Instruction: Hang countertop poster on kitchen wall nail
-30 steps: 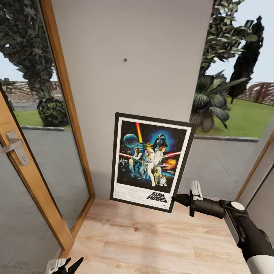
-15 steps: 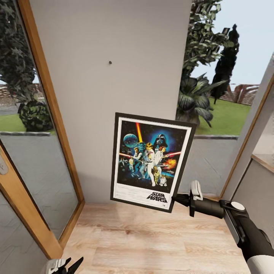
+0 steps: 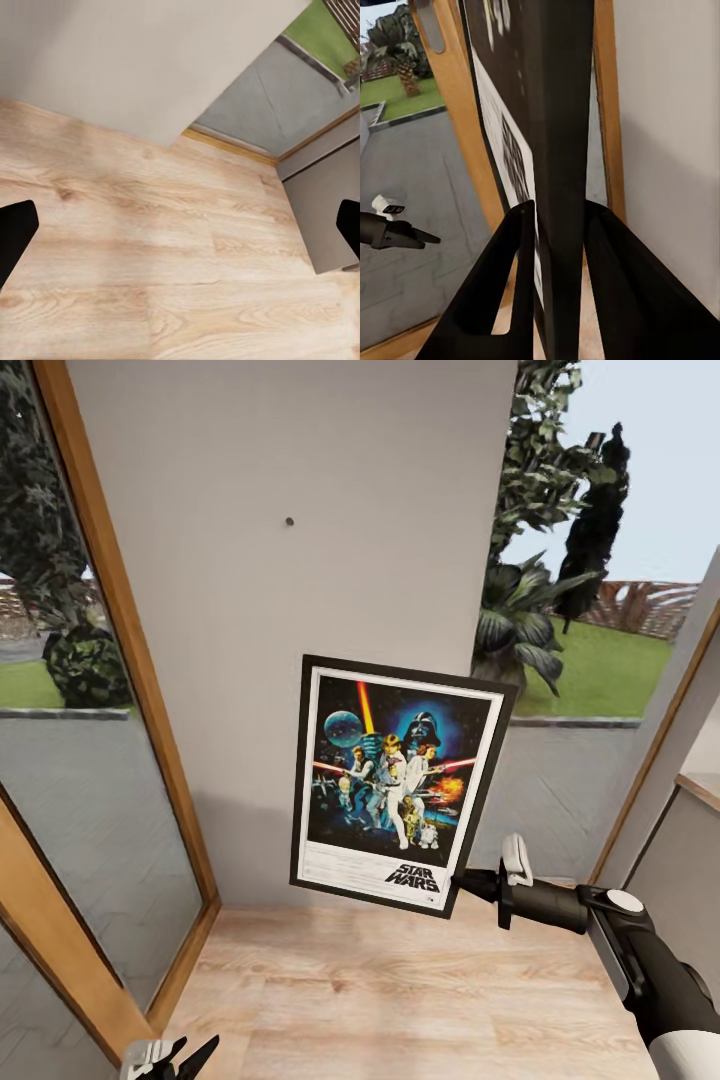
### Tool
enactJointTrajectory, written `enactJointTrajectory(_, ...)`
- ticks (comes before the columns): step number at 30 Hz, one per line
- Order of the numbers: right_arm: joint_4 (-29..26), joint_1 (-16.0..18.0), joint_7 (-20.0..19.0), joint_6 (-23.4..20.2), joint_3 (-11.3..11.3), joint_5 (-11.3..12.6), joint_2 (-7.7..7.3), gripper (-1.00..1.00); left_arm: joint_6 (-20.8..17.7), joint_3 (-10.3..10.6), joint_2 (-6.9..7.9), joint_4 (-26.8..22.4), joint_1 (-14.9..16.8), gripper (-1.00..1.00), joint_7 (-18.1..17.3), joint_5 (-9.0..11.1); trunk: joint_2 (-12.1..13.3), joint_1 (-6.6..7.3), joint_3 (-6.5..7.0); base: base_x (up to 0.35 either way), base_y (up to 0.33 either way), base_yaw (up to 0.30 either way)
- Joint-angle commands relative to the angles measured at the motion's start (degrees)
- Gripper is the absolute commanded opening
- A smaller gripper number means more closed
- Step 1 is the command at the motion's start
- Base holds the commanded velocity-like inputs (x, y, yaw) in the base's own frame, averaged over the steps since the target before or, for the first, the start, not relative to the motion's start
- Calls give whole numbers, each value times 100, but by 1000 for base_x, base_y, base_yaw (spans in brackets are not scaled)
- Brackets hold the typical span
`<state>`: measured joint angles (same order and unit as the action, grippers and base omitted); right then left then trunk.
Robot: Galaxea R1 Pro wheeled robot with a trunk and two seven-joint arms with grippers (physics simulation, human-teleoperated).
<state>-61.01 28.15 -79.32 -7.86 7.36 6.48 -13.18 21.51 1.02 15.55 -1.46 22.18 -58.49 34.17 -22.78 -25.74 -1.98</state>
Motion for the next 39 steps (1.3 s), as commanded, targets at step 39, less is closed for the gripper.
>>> enactJointTrajectory(39, 7, 6, -41, -77, 2, 29, -1, -100, 29, 12, 1, 5, 6, 100, -13, 10, -14, -4, -13, 135, 53, 0)
